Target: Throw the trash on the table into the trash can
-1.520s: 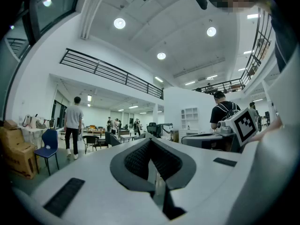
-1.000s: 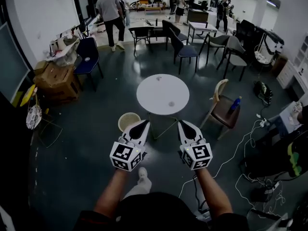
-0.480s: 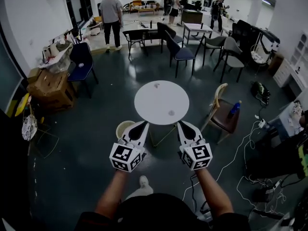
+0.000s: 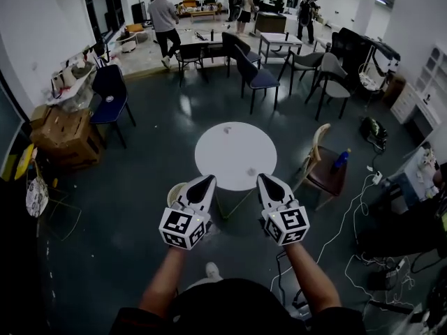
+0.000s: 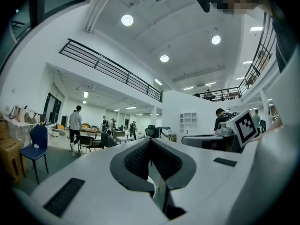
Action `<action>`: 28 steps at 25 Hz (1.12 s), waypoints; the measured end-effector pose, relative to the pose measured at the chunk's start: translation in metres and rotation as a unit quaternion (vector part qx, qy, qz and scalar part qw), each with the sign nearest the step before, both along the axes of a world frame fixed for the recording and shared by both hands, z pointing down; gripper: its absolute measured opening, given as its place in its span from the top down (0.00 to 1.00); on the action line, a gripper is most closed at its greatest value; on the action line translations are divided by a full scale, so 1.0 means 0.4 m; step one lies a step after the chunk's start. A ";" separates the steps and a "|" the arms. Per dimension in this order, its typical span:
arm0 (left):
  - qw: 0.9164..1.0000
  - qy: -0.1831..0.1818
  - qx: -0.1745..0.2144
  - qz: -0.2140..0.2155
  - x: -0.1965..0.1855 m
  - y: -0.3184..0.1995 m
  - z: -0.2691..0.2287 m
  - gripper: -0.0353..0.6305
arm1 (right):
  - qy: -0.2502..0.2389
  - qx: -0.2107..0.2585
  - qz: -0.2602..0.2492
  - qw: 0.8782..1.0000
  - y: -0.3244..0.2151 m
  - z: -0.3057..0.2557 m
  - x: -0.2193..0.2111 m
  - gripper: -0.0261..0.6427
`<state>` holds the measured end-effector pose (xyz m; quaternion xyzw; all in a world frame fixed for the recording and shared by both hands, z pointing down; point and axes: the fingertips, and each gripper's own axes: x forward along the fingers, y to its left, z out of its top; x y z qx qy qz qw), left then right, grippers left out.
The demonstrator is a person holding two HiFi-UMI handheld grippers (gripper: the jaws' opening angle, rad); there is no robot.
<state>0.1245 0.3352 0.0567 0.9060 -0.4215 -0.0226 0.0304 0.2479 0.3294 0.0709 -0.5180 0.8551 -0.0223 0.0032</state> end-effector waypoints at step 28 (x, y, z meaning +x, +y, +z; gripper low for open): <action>0.997 0.004 -0.064 0.042 -0.101 -0.297 0.163 0.94 | 0.039 -0.084 0.056 0.994 -0.291 0.197 -0.048 0.93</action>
